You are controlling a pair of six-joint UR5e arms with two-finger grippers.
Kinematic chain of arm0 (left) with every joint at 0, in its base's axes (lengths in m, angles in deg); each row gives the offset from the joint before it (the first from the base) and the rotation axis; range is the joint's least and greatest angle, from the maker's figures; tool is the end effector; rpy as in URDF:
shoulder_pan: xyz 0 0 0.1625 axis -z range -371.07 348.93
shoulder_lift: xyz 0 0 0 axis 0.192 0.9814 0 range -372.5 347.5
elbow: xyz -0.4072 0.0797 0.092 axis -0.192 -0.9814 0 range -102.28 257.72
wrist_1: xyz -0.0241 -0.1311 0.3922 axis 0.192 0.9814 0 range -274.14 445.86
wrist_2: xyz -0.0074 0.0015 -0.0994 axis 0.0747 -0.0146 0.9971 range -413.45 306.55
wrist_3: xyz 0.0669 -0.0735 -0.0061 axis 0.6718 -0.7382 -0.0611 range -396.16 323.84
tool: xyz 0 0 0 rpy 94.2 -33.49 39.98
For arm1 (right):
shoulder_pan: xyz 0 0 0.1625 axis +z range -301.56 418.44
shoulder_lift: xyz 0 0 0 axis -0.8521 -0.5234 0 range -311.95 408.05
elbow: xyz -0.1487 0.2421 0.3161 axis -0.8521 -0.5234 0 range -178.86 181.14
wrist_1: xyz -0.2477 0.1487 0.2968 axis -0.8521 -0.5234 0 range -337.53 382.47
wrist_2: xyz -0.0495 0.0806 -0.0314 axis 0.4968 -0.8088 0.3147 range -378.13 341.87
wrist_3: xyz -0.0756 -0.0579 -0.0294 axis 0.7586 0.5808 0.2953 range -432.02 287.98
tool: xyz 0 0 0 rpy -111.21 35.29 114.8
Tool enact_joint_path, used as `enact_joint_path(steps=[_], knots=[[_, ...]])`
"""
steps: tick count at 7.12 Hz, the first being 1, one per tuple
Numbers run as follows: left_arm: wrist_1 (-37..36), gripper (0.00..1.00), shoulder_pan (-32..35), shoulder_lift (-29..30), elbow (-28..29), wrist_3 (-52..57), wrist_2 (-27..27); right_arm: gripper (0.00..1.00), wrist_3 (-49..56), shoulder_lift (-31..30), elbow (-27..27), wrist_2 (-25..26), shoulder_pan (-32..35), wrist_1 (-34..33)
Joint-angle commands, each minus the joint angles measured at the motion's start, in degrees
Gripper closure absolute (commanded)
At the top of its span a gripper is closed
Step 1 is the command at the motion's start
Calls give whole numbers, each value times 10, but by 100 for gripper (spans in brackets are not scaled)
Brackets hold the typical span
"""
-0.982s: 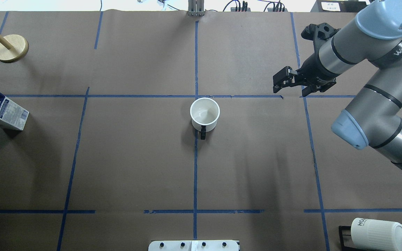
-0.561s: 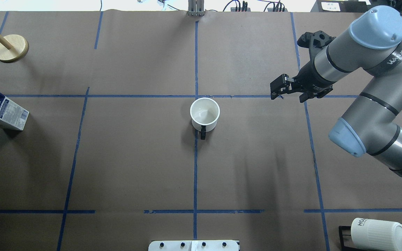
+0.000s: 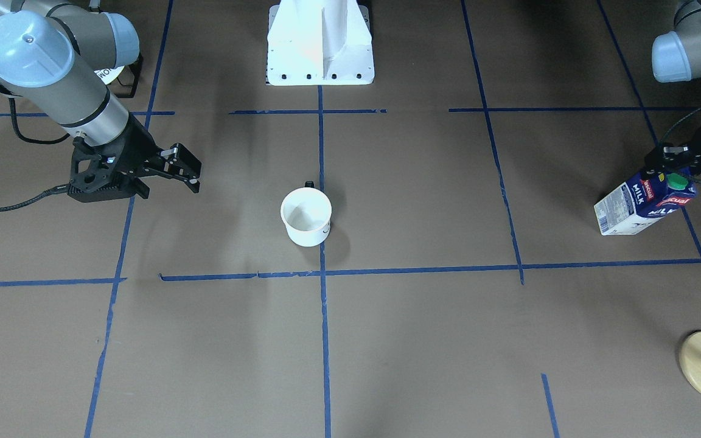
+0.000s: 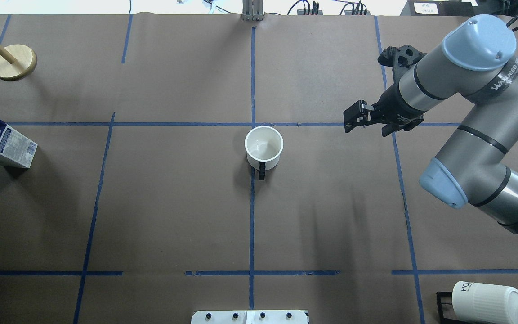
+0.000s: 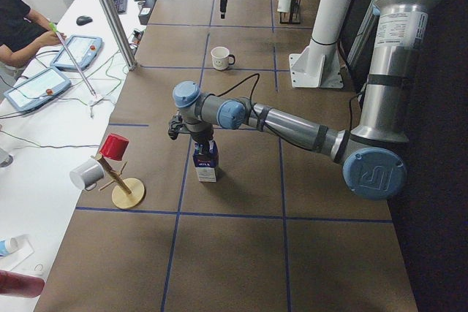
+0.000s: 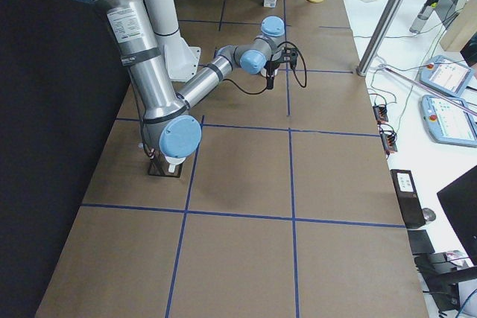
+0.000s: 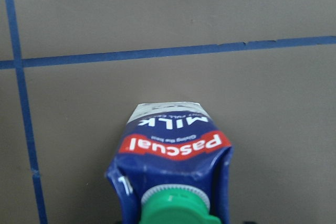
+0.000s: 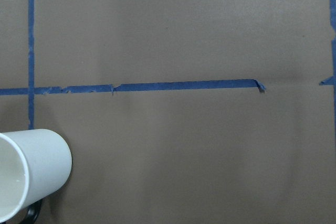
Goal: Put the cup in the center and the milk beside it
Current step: 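Reach the left gripper to the milk carton and grasp its top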
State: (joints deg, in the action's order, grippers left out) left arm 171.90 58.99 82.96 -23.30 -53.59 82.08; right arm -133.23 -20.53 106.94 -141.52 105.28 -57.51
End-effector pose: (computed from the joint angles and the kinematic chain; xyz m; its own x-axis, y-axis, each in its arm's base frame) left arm 0.1220 -0.5185 0.5208 0.6777 0.0919 -0.7296 -0.1363 0.9907 -0.0018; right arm -0.3507 -0.4885 0.3042 0.5671 0.0169 0.8234 -0.0678 0.9974 0.0262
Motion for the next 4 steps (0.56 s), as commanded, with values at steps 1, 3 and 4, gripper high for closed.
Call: enact_joint_path(steps=[1, 3, 4], knots=[[-2, 100, 0, 40, -24, -49, 3, 0, -1, -2, 0, 11, -10, 0], [-32, 100, -50, 126, -90, -257, -1, 0, -1, -13, 17, 11, -8, 0], [-82, 100, -132, 177, -111, -348, -3, 0, 0, -17, 19, 11, -8, 0]])
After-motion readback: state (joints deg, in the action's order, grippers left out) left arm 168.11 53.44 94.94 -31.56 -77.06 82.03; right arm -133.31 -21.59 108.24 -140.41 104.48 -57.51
